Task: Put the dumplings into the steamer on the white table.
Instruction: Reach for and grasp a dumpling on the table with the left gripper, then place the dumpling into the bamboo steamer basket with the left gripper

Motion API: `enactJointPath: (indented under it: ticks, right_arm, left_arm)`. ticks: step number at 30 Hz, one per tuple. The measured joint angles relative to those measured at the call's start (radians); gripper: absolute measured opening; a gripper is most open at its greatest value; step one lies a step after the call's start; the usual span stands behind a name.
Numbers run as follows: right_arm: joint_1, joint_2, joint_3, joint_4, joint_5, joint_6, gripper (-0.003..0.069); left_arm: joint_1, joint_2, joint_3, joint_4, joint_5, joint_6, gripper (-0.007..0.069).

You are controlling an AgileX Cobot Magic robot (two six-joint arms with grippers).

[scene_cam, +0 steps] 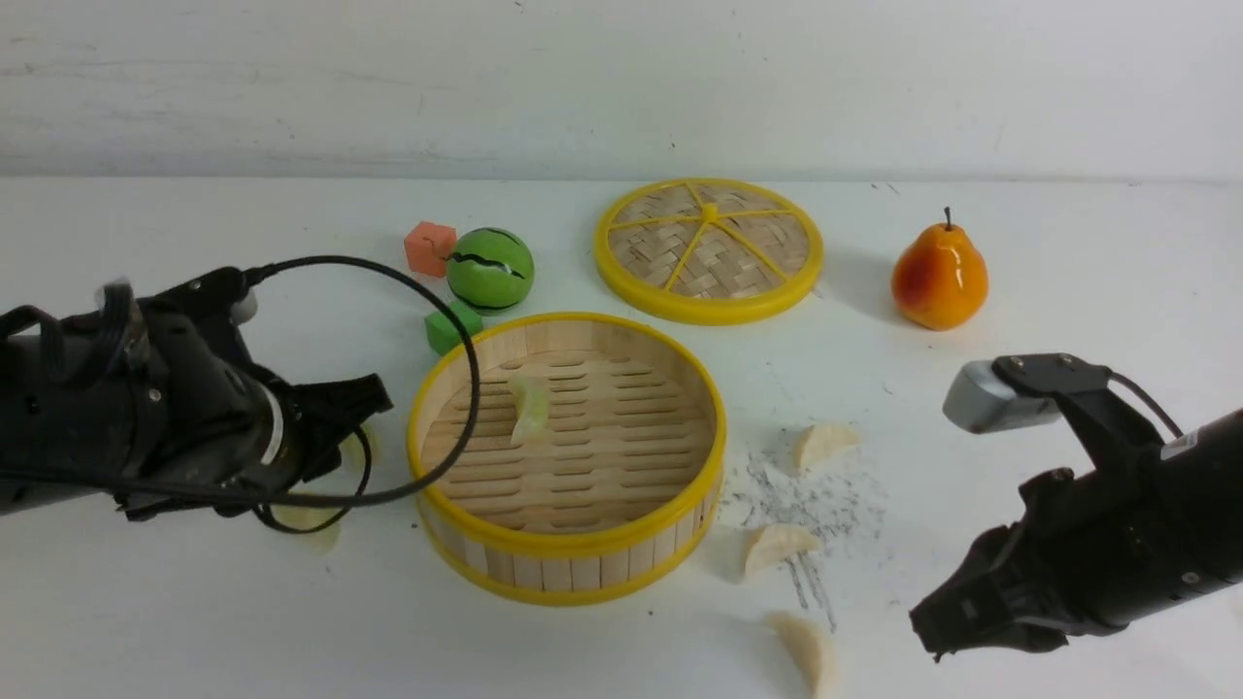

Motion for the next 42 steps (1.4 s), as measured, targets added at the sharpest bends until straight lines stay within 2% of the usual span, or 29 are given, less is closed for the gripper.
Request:
enactJointPath:
  ticks: [3, 10, 15, 19, 24, 30, 34, 42]
  right_arm:
    - [0.0, 0.0, 0.0, 0.0, 0.0, 0.0, 0.0097]
    - [0.0, 0.0, 0.0, 0.0, 0.0, 0.0, 0.0104]
    - [0.0, 0.0, 0.0, 0.0, 0.0, -0.001, 0.0107]
    - [0.0, 0.0, 0.0, 0.002, 0.0, -0.001, 0.0112]
    - [0.0, 0.0, 0.0, 0.011, 0.0, -0.001, 0.0114]
    - [0.0, 0.0, 0.0, 0.027, 0.0, -0.001, 0.0116]
    - [0.0, 0.0, 0.0, 0.03, 0.0, -0.001, 0.0118]
    - [0.0, 0.0, 0.0, 0.041, 0.001, -0.001, 0.0128]
  left_arm:
    - [0.027, 0.033, 0.0, 0.001, -0.038, -0.022, 0.0255]
    - [0.055, 0.081, 0.0, -0.018, -0.054, -0.051, 0.0347]
    - [0.056, 0.108, 0.0, -0.018, -0.069, -0.051, 0.0362]
    - [0.056, 0.136, 0.0, -0.018, -0.07, -0.051, 0.0328]
    - [0.056, 0.147, -0.002, 0.019, -0.085, -0.052, 0.02]
    - [0.056, 0.151, -0.003, 0.109, -0.088, -0.052, 0.0196]
    - [0.056, 0.12, -0.002, 0.122, -0.079, -0.041, 0.0162]
    - [0.056, 0.051, -0.001, 0.121, -0.076, -0.028, 0.0161]
